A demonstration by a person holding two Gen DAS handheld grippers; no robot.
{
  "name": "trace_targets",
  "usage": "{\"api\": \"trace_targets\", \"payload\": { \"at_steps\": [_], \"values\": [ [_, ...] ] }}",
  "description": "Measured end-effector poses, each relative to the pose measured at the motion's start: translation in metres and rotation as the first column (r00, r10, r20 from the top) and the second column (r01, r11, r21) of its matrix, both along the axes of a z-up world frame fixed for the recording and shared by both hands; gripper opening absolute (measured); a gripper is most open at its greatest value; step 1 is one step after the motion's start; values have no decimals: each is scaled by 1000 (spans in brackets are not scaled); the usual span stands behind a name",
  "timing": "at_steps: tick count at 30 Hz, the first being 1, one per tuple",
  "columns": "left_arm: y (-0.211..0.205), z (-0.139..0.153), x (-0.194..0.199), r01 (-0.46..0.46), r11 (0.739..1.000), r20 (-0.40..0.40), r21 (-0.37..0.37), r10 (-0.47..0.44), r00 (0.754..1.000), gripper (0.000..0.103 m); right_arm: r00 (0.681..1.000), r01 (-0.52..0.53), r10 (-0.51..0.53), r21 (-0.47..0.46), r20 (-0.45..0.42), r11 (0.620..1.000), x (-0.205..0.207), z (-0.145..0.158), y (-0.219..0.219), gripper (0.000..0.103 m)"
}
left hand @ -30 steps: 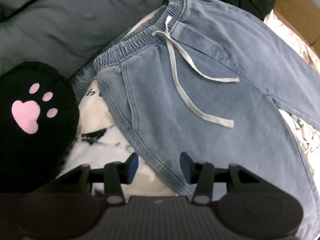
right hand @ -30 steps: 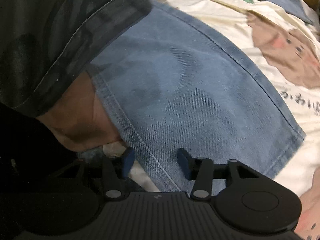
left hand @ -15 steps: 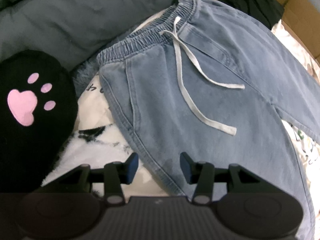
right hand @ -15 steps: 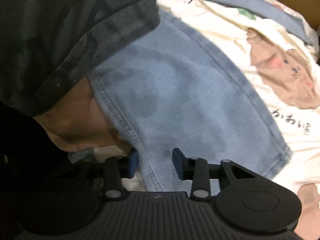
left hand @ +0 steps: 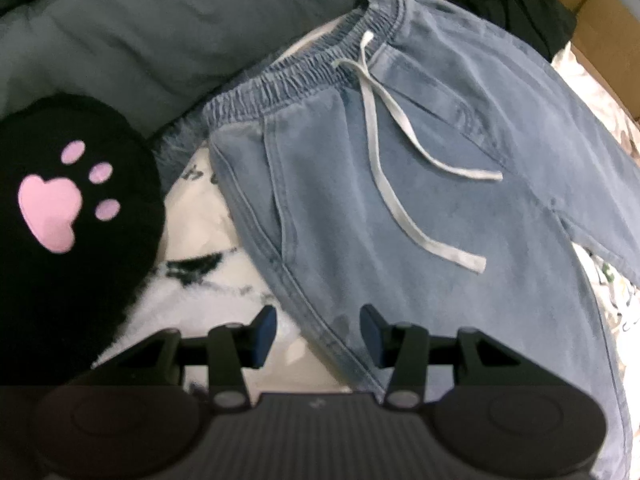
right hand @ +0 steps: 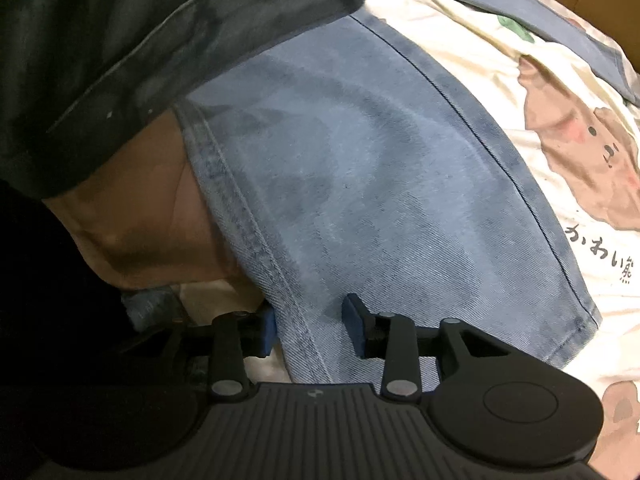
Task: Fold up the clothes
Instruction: 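Move the right gripper to the light-blue jeans leg hem, then grasp the jeans leg hem with the right gripper while the left gripper grasps the waistband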
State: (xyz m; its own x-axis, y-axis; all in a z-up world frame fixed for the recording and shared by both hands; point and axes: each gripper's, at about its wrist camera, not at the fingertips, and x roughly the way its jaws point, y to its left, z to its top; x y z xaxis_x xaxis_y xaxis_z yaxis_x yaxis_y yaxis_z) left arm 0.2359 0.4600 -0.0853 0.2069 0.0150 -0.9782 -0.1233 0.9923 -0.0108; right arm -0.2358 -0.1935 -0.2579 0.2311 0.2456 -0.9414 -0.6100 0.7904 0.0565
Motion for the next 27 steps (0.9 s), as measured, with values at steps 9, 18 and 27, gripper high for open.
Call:
{"api": "trace_targets", "payload": {
  "at_steps": [9, 18, 27],
  "values": [
    [9, 1, 7, -60, 997, 19, -38, 61, 998, 49, 998, 53, -50, 58, -48, 997, 12, 25, -27, 2],
    [21, -9, 6, -179, 973, 38, -146, 186, 982, 49, 989, 134, -127, 103, -76, 986, 33, 58, -49, 1],
    [50, -27, -3, -365, 877, 39, -313, 395, 918, 48, 984, 159, -148, 110, -104, 981, 58, 83, -62, 1]
  ]
}}
